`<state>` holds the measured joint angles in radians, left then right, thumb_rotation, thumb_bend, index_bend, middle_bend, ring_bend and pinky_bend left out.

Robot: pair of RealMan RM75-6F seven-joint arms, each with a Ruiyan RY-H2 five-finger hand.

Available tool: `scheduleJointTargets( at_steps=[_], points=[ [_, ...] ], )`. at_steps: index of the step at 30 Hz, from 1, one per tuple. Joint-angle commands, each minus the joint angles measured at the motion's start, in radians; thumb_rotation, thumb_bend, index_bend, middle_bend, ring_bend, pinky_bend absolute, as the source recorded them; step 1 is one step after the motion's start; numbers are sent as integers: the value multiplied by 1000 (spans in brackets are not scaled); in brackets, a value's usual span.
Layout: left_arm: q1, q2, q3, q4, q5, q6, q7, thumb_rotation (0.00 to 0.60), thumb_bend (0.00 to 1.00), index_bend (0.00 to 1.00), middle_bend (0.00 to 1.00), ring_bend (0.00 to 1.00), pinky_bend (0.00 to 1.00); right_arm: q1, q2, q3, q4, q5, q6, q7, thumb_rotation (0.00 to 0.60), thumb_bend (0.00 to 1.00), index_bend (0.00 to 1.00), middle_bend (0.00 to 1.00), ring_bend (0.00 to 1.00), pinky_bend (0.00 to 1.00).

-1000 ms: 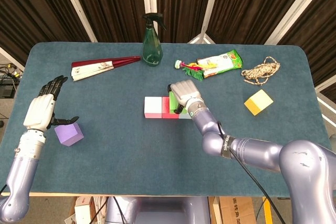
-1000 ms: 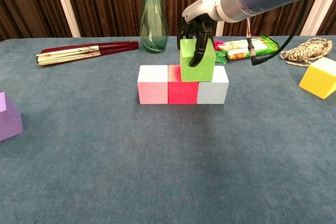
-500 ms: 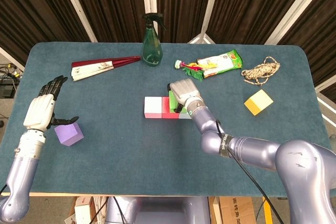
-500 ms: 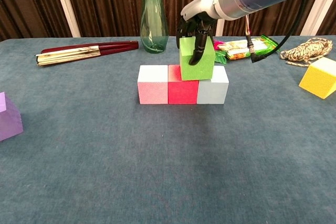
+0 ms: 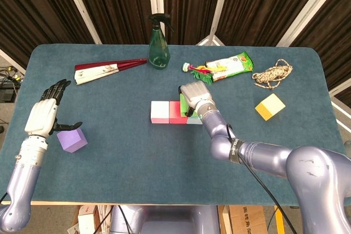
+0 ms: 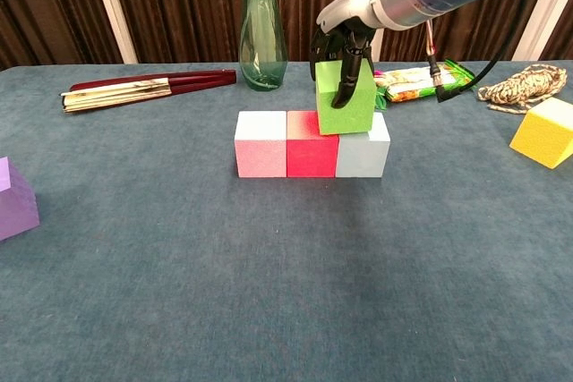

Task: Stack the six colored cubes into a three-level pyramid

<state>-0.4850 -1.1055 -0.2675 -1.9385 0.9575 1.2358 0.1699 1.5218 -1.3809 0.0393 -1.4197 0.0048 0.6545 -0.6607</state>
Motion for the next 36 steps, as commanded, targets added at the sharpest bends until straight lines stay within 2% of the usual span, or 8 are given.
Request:
scheduleJointTargets(
  at_steps=[1,10,36],
  points=[
    [0,-1,-1,1,0,1,-2,600,66,0,0,0,0,6,4,-4,-6,14,10,-1,600,271,287,474,484,495],
    [3,-1,-1,3,6,2,-9,600,66,0,0,0,0,16,7,-15,-23,45,22,-10,600,272,283,474,484,495],
    [6,2,-2,3,7,0,-16,600,66,0,0,0,0,28,-16,-5,-19,66,36,-23,600,271,272,474,478,495]
  ],
)
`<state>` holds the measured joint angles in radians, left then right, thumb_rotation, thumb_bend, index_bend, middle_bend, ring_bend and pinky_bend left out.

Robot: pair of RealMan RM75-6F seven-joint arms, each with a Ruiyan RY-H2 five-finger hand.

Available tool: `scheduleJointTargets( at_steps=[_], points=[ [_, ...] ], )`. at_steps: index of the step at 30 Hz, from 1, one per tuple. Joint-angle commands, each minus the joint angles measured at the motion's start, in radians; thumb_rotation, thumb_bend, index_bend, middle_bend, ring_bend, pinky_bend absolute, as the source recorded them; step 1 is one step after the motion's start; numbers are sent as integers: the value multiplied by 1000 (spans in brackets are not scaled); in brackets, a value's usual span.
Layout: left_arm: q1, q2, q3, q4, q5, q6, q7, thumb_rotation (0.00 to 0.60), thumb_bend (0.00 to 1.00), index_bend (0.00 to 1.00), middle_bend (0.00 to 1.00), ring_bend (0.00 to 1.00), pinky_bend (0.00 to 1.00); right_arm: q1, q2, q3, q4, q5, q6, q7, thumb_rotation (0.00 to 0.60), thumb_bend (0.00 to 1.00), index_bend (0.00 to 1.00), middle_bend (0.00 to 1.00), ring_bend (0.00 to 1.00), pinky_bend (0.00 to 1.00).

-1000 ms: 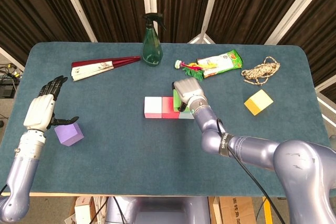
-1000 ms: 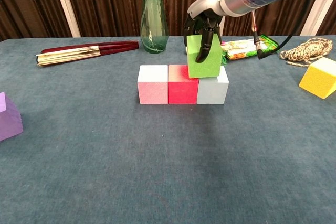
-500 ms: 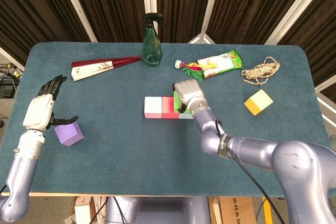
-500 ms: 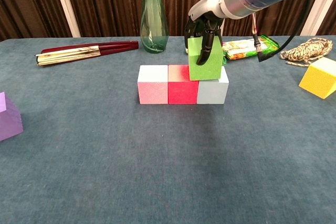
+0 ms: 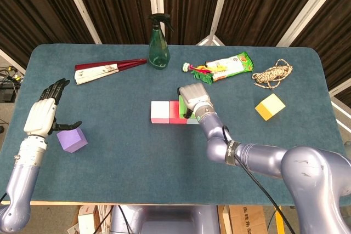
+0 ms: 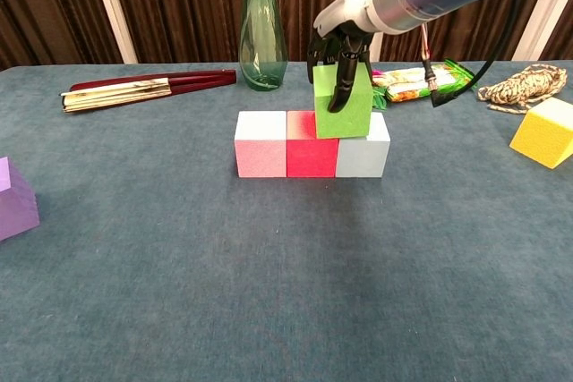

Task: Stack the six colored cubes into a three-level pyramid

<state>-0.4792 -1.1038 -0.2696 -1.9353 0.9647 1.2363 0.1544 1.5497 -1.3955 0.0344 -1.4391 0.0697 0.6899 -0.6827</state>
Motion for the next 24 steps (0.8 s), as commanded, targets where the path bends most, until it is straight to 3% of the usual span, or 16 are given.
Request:
scheduleJointTargets(
  at_steps=[1,9,16,20,24],
  points=[
    [0,0,0,0,0,0,-1,600,66,0,0,0,0,0,-2,-1,1,1,1,-1,600,271,271,474,477,495],
    [1,2,-2,-3,1,2,-2,600,66,0,0,0,0,-1,-11,-4,5,7,11,-12,600,271,219,439,425,491],
    [2,2,-1,-2,2,3,-2,600,66,0,0,0,0,-4,-16,1,3,6,24,-19,600,270,117,322,324,407],
    [3,3,-2,-2,2,4,-2,600,66,0,0,0,0,-4,-14,-2,1,12,20,-28,600,271,15,246,243,304],
    [2,4,-3,-2,0,3,-3,600,65,0,0,0,0,-3,-14,-5,0,20,19,-38,600,271,0,194,201,274]
  ],
)
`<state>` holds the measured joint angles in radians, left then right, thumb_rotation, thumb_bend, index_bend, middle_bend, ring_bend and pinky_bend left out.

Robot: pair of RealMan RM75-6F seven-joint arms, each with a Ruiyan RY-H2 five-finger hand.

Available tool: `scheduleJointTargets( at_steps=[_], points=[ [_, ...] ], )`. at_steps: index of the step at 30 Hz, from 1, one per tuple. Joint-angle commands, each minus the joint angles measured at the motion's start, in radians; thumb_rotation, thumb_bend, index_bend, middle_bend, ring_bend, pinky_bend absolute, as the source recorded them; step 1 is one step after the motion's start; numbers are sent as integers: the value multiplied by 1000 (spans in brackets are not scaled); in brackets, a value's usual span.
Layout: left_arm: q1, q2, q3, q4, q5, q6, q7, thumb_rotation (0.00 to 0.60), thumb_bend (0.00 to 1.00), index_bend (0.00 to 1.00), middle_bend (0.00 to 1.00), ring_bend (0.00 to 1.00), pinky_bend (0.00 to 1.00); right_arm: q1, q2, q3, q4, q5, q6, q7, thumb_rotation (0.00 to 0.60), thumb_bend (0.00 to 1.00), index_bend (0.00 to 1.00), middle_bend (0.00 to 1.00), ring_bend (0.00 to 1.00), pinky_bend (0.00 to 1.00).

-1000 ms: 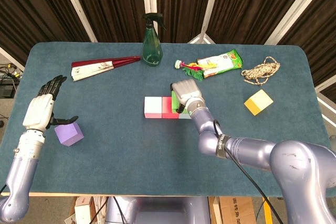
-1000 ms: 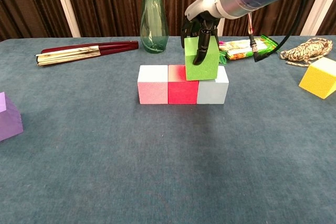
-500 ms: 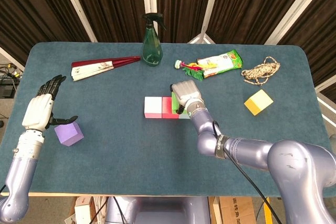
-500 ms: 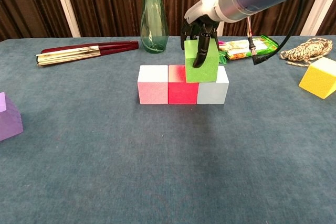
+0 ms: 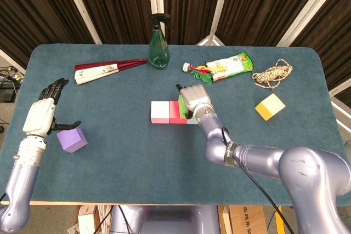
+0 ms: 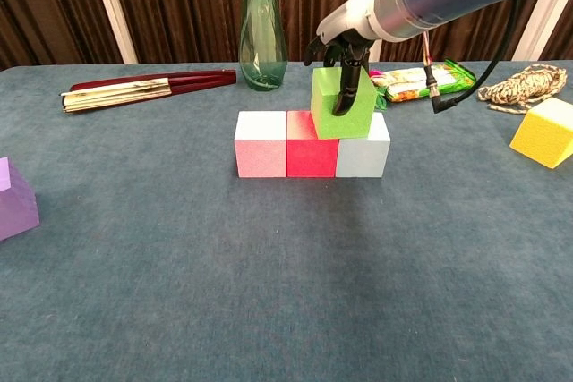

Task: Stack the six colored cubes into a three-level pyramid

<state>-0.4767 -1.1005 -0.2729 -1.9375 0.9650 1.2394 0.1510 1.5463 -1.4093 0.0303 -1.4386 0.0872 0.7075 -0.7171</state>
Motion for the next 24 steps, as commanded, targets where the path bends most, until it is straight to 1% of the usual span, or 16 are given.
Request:
scheduleJointTargets(
  at_steps=[1,6,9,10,13,24],
  points=[
    [0,0,0,0,0,-1,0,600,66,0,0,0,0,1,-1,-1,0,3,2,-4,600,271,0,182,190,272],
    [0,1,0,0,1,0,-1,600,66,0,0,0,0,-1,-6,0,-6,5,21,-11,600,270,0,104,114,216],
    [1,1,-1,0,1,0,-1,600,66,0,0,0,0,0,-2,1,-18,15,25,-19,600,271,0,18,20,149],
    [1,1,-1,0,0,0,-2,600,66,0,0,0,0,2,2,1,-25,20,26,-23,600,271,0,6,7,135],
    [1,0,-1,1,1,0,-2,600,66,0,0,0,0,7,13,0,-49,33,28,-34,600,271,0,0,0,112],
    [4,6,-5,-8,9,5,-13,600,66,0,0,0,0,-9,30,8,-96,33,69,-30,600,270,0,0,0,99]
  ],
)
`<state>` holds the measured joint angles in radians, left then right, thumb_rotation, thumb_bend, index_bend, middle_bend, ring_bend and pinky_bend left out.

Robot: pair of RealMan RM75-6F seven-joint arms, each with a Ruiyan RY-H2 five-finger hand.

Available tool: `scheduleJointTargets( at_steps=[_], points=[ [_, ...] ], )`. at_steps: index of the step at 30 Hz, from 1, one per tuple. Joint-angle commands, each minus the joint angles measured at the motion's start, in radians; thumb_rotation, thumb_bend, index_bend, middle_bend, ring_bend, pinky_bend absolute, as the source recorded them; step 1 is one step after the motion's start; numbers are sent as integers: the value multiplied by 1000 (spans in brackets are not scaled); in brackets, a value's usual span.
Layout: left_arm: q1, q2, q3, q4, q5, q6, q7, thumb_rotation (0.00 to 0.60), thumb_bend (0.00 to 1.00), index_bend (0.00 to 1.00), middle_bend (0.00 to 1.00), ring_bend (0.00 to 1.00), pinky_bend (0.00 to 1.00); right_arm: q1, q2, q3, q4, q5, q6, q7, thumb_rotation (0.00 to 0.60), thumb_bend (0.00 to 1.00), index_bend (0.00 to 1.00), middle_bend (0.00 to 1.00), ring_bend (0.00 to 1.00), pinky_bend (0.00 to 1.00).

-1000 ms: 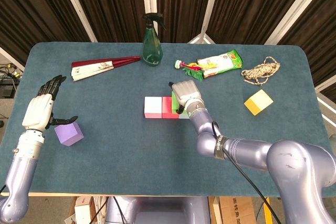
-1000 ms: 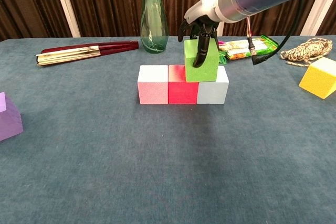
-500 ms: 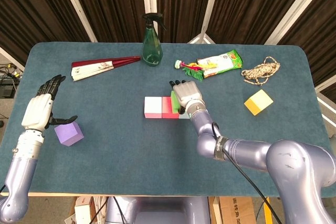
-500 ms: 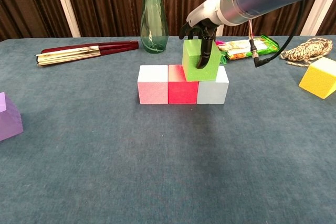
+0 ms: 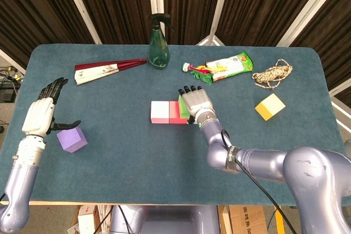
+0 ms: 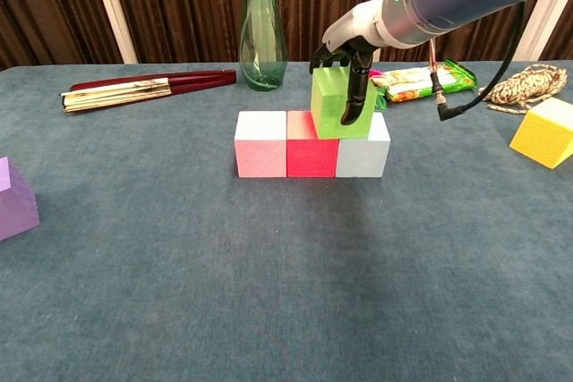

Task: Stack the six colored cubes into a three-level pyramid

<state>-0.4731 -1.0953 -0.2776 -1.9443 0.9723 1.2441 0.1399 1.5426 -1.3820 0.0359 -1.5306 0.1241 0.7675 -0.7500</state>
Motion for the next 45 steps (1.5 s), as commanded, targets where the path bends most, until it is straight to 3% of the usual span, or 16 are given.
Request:
scheduleJointTargets(
  at_steps=[1,10,14,21,29,36,45],
  points=[
    [1,2,0,-3,4,1,-3,600,66,0,0,0,0,-8,3,4,-5,-6,14,4,600,270,0,0,0,99],
    [5,8,0,-11,15,3,-9,600,66,0,0,0,0,-39,2,29,-10,-43,71,24,600,270,0,0,0,83],
    [7,11,0,-14,17,6,-11,600,66,0,0,0,0,-79,57,25,-88,-118,140,40,600,271,0,0,0,62],
    [11,16,1,-21,26,12,-10,600,65,0,0,0,0,-257,218,-24,-307,-339,323,145,600,270,0,0,0,24],
    [7,4,13,-19,36,14,16,600,66,0,0,0,0,-438,303,-58,-378,-491,414,280,600,270,0,0,0,21],
    [-1,-35,40,-19,30,32,99,600,66,0,0,0,0,-700,290,-102,-345,-757,563,503,600,271,0,0,0,13],
    [17,-70,103,-6,-66,51,227,600,66,0,0,0,0,-814,281,-59,-278,-859,534,581,600,271,0,0,0,11]
  ],
)
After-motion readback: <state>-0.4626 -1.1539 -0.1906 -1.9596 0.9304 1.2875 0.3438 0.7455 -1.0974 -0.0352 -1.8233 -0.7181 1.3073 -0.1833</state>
